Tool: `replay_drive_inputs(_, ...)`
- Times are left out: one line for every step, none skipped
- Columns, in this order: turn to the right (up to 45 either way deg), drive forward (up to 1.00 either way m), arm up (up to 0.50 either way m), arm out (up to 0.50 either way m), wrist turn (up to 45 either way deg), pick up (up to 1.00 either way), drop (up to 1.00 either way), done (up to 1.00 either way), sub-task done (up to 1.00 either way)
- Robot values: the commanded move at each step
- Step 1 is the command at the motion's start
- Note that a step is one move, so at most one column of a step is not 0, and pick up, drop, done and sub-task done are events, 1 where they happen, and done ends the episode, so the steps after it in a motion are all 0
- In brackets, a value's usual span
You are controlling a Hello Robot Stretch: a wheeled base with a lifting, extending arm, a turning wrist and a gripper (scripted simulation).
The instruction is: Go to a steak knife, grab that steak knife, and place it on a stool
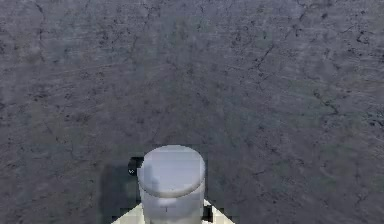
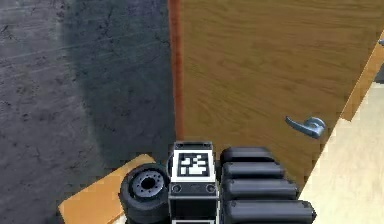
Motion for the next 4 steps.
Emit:
replay_drive_inputs(21.0, 0.0, 0.0, 0.0, 0.0, 0.0, 0.0, 0.0, 0.0)
replay_drive_inputs(-15.0, 0.0, 0.0, 0.0, 0.0, 0.0, 0.0, 0.0, 0.0)
replay_drive_inputs(9.0, 0.0, 0.0, 0.0, 0.0, 0.0, 0.0, 0.0, 0.0)
replay_drive_inputs(-6.0, 0.0, 0.0, 0.0, 0.0, 0.0, 0.0, 0.0, 0.0)
